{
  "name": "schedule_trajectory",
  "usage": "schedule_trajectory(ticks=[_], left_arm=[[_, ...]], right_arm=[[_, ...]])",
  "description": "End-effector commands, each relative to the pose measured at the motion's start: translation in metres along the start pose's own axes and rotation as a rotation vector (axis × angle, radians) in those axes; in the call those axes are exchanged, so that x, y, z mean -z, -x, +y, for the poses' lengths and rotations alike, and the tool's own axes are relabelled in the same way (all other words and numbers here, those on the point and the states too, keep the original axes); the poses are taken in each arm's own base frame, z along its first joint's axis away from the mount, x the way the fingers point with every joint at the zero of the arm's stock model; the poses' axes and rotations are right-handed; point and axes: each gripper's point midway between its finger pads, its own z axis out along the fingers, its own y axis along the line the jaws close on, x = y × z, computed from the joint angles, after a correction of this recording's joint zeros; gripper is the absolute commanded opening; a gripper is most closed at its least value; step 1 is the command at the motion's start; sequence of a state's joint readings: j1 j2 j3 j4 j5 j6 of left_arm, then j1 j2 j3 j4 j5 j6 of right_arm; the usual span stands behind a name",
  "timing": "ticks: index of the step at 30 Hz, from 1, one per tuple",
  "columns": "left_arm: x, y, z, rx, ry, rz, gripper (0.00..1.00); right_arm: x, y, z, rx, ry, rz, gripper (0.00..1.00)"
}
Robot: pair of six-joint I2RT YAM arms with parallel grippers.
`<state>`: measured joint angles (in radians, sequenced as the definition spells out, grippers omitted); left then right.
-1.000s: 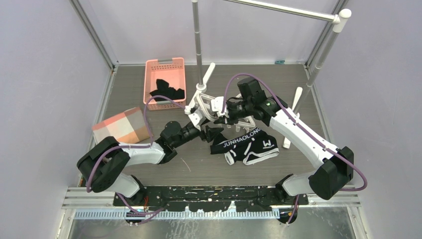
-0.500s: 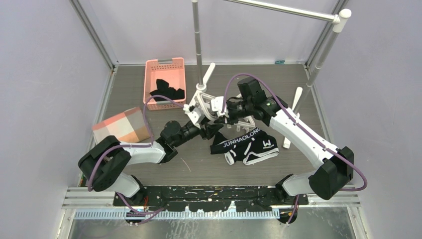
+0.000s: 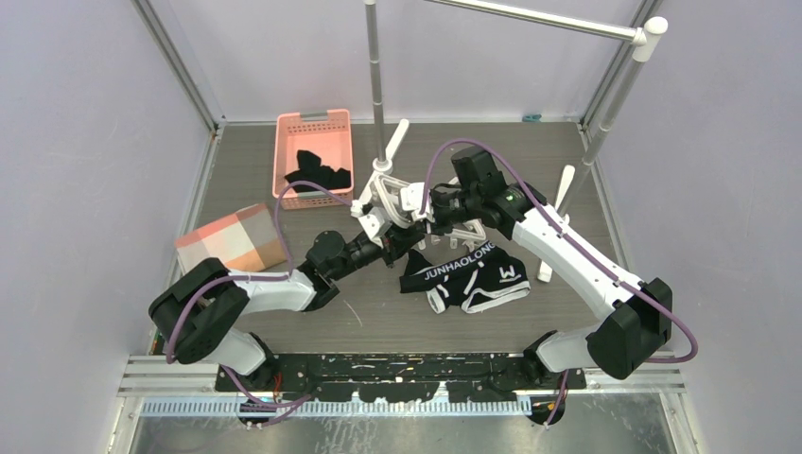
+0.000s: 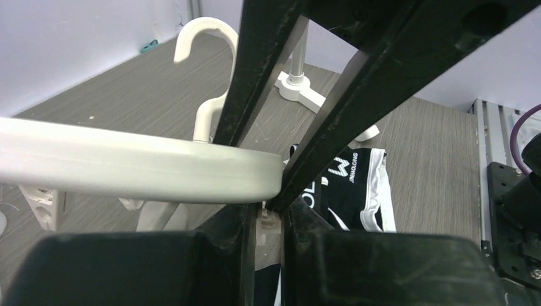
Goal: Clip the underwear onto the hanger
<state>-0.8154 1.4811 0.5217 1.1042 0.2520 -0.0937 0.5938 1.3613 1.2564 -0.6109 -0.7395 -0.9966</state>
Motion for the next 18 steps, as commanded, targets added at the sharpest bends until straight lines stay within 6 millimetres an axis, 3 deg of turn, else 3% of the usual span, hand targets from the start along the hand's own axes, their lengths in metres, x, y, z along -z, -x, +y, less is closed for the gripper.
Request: schedule_trajectory(ticks=[1, 6, 11, 18], left_arm=[[-0.01, 0.04, 0.004, -0.034, 0.008, -0.119, 0.05], [-0.006, 0.033, 0.003, -0.041, 0.001, -0.097, 0.0], [-0.002, 0.025, 0.002, -0.056, -0.011, -0.057, 0.0], [0.003, 0.013, 0.003, -0.055, -0.019, 0.006, 0.0]], right_arm=[[0.004, 0.029, -0.002, 0.092, -0.008, -0.087, 0.01], [0.007, 0.032, -0.004, 0.097, -0.021, -0.089, 0.03], [0.015, 0.045, -0.008, 0.105, -0.055, -0.119, 0.32], [0.029, 0.065, -0.011, 0.127, -0.098, -0.158, 0.52]])
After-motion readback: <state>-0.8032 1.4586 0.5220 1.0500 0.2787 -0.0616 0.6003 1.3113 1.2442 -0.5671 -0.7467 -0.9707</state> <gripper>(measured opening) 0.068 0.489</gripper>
